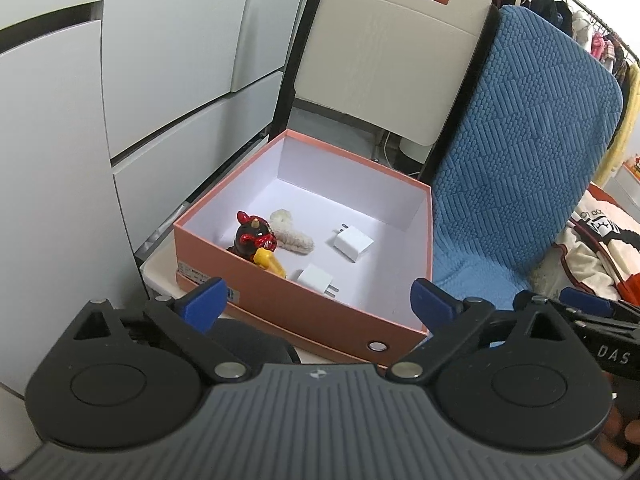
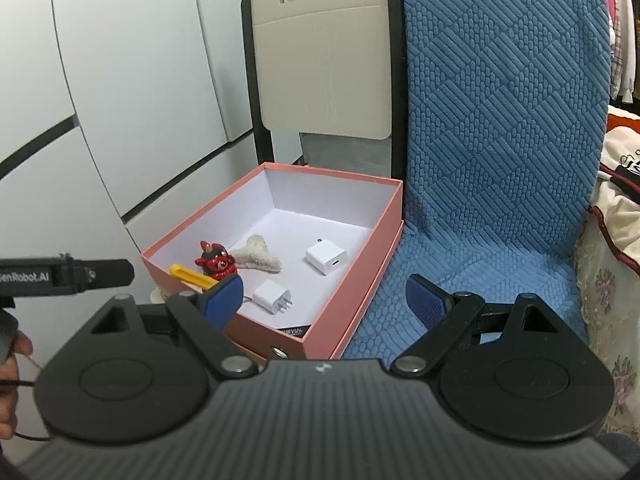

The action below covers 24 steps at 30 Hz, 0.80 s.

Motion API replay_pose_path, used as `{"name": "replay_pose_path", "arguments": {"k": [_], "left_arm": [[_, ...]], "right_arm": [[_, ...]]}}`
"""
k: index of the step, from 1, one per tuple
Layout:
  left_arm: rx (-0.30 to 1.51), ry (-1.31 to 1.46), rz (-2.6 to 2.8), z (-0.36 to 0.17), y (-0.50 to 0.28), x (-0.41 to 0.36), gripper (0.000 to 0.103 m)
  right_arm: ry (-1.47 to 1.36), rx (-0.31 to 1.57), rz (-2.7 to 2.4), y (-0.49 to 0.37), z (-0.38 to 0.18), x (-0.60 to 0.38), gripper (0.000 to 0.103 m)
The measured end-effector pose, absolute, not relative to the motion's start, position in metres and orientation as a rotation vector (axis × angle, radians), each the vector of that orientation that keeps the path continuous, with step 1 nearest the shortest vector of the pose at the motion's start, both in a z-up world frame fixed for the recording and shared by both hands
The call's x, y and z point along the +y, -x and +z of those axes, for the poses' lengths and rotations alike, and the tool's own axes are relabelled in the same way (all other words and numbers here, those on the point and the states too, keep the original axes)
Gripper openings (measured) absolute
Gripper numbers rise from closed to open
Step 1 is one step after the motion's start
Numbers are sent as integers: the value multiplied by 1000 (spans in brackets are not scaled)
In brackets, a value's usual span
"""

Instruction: Organize rigid objects

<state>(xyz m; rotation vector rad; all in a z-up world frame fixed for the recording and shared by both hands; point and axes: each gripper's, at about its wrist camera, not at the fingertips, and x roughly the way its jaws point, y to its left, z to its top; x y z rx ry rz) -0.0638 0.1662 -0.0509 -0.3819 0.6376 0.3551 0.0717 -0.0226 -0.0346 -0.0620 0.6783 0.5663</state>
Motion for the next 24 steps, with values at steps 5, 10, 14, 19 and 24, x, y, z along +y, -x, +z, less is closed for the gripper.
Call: {"name": "replay_pose_path", "arguments": {"k": [5,10,14,19,24], "left_arm": [[622,348,332,-49,65,160,100],[628,383,357,-50,65,164,101],[629,408,380,-51,67,170,101],[628,411,401,-51,69,172,102],[625,415,410,-51,70,171,103]], "right_arm": [[67,678,577,-70,-35,-21,90],[70,677,568,-70,-34,-23,90],[69,675,565,-69,-34,-25,90],[65,674,561,-70,-34,-27,90],[71,687,551,-72,-37,-28,90]]}}
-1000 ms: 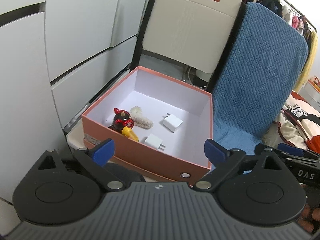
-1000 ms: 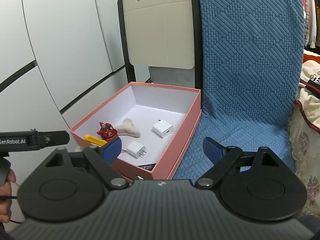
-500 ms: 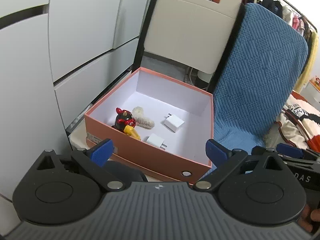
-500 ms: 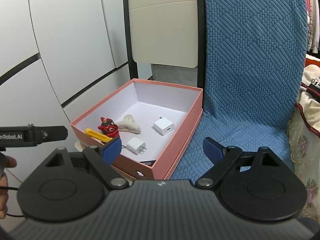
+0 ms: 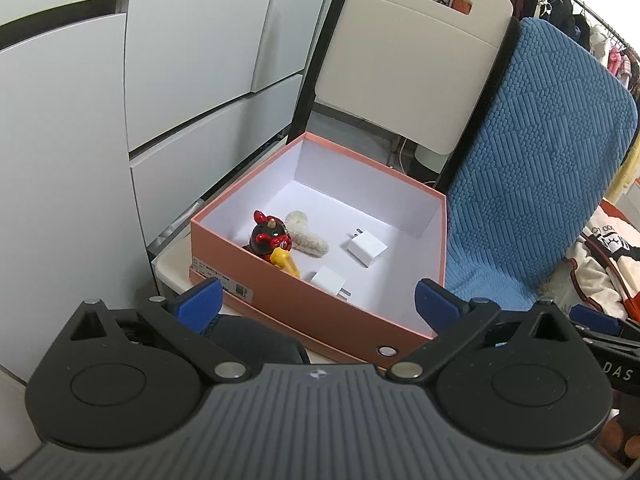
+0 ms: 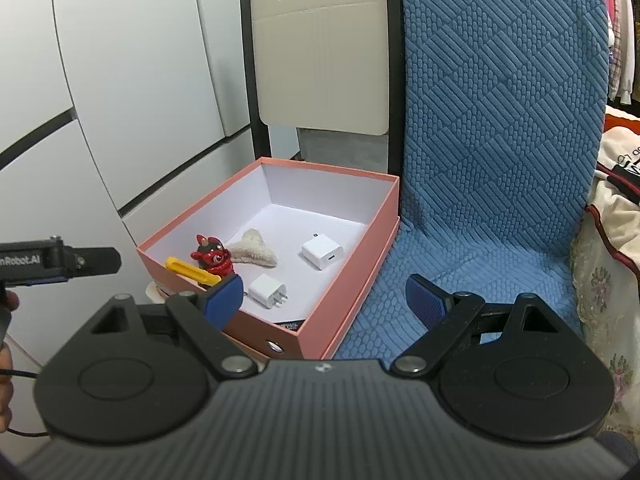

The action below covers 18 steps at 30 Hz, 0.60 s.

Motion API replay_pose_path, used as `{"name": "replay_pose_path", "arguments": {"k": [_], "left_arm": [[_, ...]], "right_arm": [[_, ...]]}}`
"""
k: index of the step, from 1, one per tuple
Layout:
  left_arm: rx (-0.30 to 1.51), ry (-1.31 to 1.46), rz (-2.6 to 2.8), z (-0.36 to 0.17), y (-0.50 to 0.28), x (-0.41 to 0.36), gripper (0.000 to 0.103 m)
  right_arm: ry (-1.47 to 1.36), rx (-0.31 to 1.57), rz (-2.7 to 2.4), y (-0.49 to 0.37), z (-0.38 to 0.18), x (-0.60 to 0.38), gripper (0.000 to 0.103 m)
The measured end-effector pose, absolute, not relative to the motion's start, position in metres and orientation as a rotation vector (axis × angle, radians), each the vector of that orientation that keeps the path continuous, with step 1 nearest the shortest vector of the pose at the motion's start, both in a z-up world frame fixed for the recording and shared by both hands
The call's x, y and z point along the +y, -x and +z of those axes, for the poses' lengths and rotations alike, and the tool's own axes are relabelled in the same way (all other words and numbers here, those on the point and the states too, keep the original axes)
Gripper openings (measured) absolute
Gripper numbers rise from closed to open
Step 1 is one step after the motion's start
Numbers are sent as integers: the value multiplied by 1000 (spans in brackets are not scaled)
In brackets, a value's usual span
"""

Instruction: Organize rigid objects

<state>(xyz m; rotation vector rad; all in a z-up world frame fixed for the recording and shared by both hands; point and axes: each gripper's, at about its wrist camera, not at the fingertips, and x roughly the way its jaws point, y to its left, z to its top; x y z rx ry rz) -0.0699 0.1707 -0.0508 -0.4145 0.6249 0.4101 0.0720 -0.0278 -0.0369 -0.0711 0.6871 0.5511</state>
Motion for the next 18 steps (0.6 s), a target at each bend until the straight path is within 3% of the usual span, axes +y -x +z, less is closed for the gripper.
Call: {"name": "replay_pose_path", "arguments": {"k": [18], "left_arm": [[628,425,417,-51,71,171,103]], "right_arm": [[70,687,557,-71,-38,-29,90]]}}
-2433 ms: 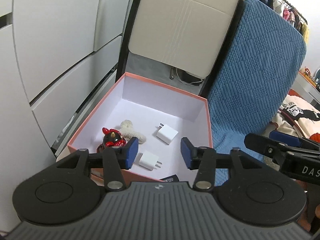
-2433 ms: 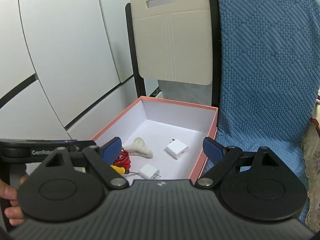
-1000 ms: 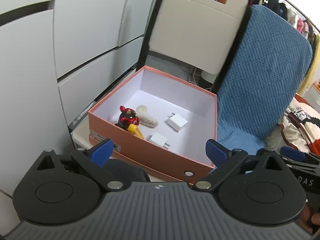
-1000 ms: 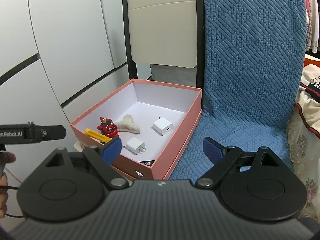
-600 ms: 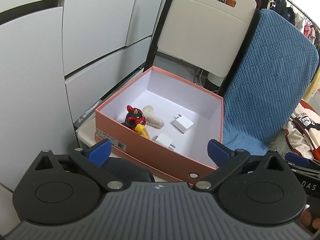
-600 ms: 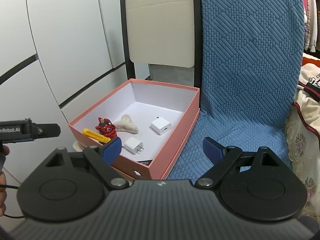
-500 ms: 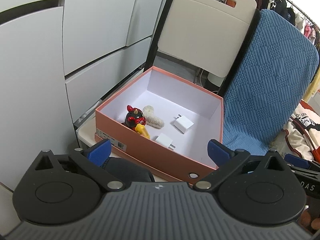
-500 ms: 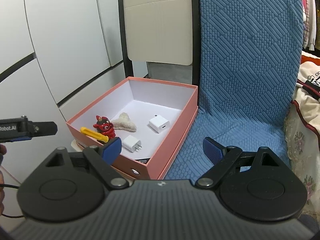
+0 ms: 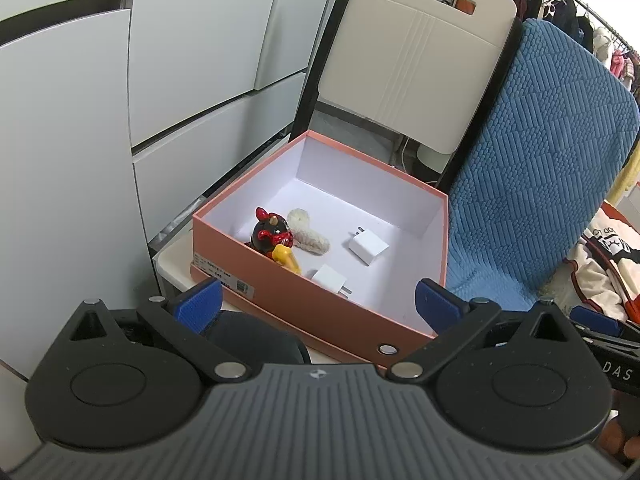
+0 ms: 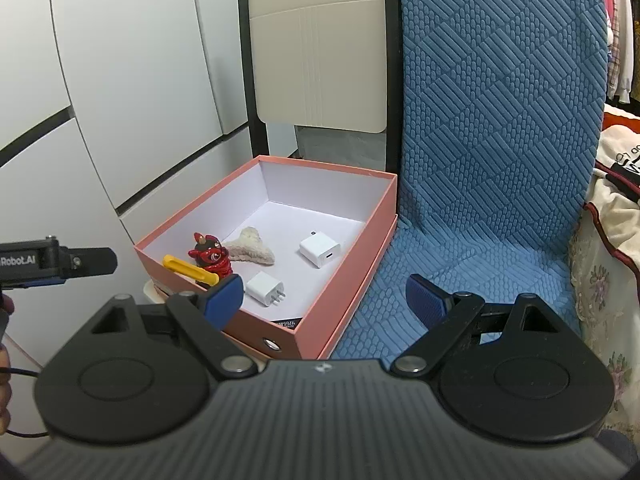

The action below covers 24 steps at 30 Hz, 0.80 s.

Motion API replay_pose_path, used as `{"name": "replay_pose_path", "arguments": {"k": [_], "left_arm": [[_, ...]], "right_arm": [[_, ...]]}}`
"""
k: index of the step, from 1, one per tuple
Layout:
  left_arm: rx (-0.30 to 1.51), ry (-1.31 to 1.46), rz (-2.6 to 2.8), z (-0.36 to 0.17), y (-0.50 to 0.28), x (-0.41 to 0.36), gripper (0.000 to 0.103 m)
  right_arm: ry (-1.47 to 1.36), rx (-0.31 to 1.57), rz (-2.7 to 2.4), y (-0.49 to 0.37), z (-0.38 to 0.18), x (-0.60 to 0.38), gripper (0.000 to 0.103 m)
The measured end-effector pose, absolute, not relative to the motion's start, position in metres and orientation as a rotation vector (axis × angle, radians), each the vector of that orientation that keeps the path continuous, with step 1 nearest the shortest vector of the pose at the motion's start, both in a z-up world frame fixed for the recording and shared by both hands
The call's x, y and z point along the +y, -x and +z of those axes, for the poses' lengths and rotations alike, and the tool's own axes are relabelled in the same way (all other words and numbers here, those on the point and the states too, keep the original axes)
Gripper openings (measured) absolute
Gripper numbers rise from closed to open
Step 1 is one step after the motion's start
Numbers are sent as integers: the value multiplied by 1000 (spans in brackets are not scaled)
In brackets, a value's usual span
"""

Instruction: Organize rigid objects

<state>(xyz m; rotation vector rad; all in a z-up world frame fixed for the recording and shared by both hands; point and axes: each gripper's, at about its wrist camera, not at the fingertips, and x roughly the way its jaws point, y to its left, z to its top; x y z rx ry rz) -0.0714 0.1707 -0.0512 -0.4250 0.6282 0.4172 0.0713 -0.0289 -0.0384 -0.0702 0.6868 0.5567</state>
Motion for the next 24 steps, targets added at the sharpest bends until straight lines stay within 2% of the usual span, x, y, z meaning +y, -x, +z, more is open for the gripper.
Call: {"name": "replay_pose_path", "arguments": {"k": [24], "left_arm": [[631,427,430,-54,75,172,103]], "right_arm": [[90,682,568,-70,-37,-26,90]]}}
